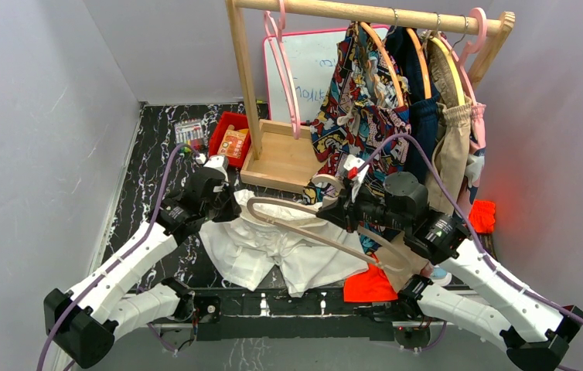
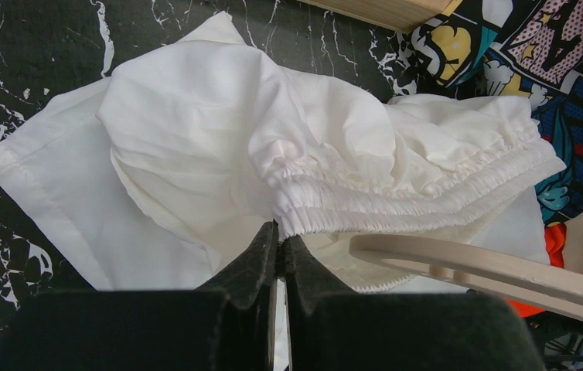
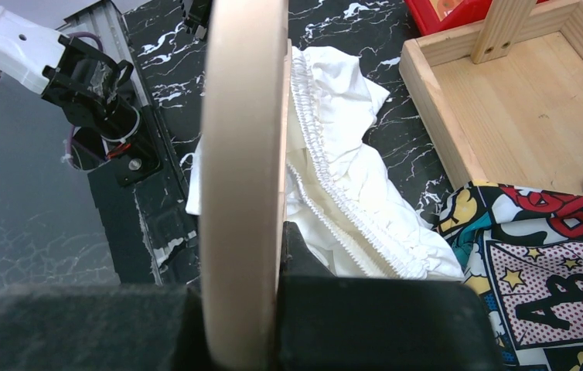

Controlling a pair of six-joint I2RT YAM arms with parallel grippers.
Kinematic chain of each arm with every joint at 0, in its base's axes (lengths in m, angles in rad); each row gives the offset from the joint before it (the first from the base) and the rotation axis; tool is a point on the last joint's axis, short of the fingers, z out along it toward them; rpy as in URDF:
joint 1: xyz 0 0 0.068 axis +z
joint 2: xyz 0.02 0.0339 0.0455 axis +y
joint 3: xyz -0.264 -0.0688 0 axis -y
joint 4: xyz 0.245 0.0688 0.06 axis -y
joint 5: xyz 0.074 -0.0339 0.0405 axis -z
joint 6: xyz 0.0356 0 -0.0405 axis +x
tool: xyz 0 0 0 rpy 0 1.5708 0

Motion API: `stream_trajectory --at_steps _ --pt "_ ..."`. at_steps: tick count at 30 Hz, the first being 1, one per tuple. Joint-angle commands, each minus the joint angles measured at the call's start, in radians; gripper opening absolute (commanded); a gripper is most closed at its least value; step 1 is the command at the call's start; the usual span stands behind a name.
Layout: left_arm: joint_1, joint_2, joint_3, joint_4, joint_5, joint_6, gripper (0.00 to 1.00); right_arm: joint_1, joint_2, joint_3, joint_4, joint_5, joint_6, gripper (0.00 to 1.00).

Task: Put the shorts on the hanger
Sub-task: Hang the shorts on the hanger.

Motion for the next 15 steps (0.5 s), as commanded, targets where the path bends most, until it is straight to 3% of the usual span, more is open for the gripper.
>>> stream_trajectory --at_steps 1,9,15 --pt "0.003 0.004 0.051 -0.024 0.015 -0.016 0.0 0.0 0.002 -0.001 0.063 0.013 -0.043 0.0" --pt "0.003 0.005 0.074 -0.034 0.048 -0.039 0.0 0.029 0.029 0.0 0.063 0.043 -0.068 0.0" --pt "0.004 -0.007 0.07 -0.034 0.061 -0.041 0.0 0.131 0.09 -0.002 0.091 0.168 -0.071 0.0"
